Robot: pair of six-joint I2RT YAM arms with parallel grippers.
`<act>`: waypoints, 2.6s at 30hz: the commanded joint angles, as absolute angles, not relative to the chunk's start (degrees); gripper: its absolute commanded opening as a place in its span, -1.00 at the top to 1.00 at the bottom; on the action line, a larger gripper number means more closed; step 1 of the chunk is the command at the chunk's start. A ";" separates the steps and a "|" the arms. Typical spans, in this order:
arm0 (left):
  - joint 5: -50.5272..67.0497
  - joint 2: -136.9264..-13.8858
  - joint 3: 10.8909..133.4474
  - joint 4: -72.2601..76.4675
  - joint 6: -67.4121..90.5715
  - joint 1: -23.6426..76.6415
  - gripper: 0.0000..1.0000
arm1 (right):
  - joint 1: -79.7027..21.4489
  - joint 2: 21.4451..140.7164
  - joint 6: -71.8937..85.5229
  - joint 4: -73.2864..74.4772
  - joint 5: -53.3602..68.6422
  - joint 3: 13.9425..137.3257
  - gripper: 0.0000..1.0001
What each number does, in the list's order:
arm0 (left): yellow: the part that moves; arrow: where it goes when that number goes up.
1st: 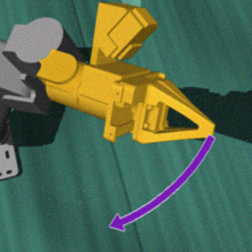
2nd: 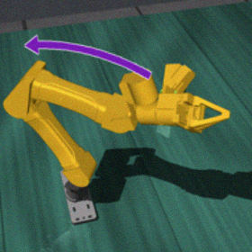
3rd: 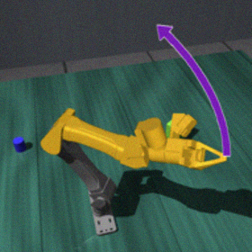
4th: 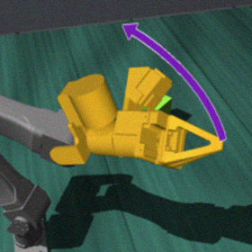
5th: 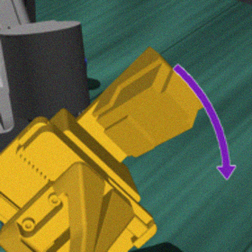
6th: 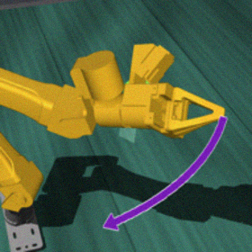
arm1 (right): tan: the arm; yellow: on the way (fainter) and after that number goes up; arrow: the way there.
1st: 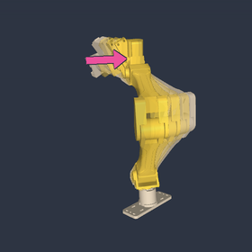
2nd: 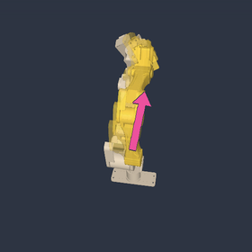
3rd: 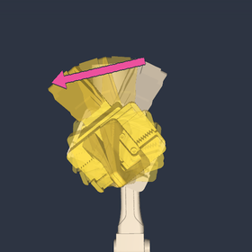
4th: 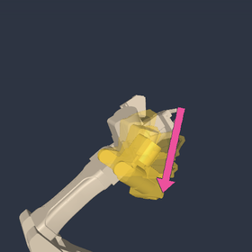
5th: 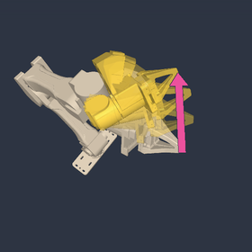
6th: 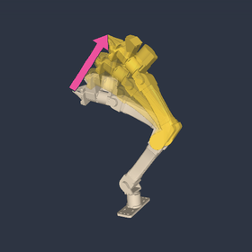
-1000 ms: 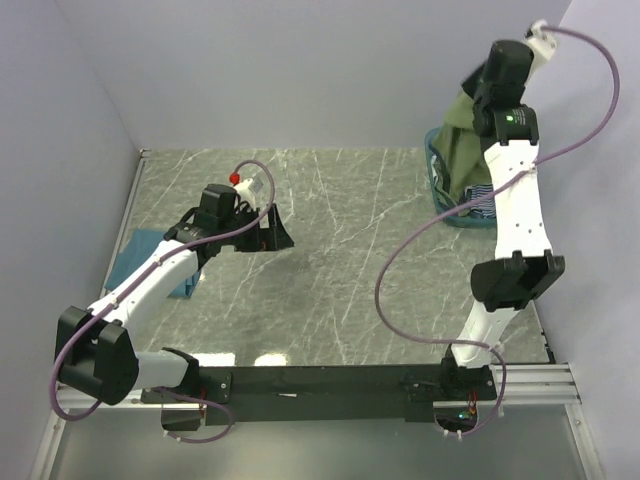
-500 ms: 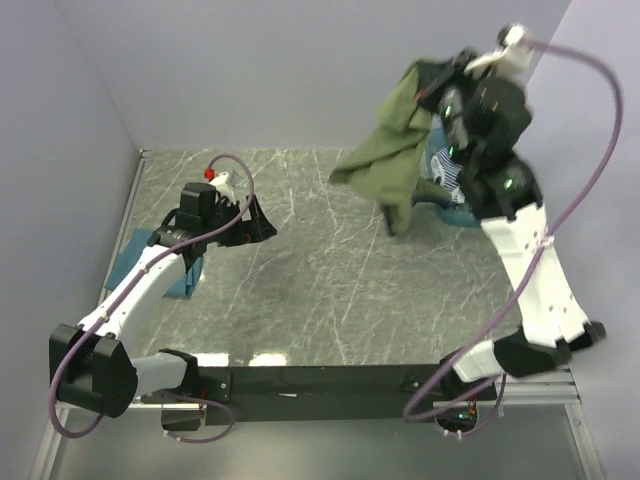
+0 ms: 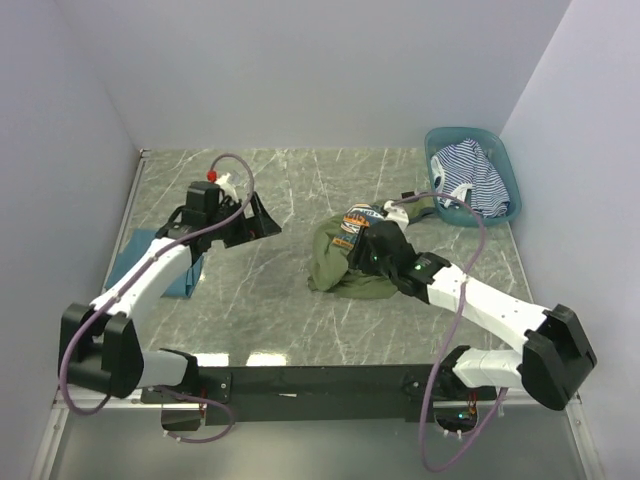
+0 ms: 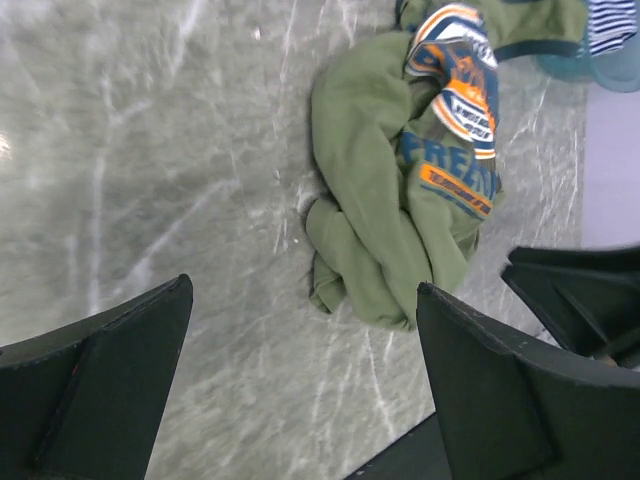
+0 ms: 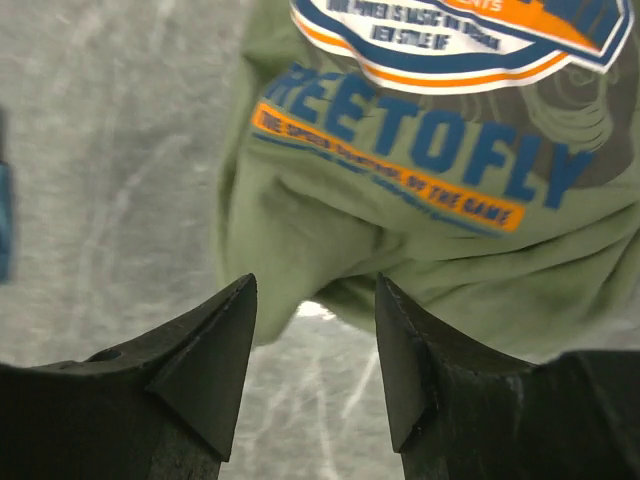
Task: Fold and stack the tank tops
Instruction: Move the tank top to the center of the board, then flatten the tank top out
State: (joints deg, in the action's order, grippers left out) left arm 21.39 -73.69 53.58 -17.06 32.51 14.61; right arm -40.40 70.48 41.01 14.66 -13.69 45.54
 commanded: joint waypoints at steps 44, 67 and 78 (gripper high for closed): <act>0.18 -100.28 74.44 -18.72 35.42 38.86 0.82 | -31.21 64.96 50.55 14.85 -20.48 35.77 1.00; 2.90 -80.71 52.83 -14.77 44.03 23.38 -0.19 | -13.10 56.09 41.39 21.53 -10.29 36.67 -0.05; 5.71 -71.19 39.64 -11.34 49.13 23.47 -0.02 | -13.36 46.77 51.58 26.80 -10.37 23.03 0.10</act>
State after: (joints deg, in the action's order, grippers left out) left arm 3.90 -72.55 40.84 -14.50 47.20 23.44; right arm -13.15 49.56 46.92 25.10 -8.86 24.43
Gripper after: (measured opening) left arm 0.514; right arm 0.450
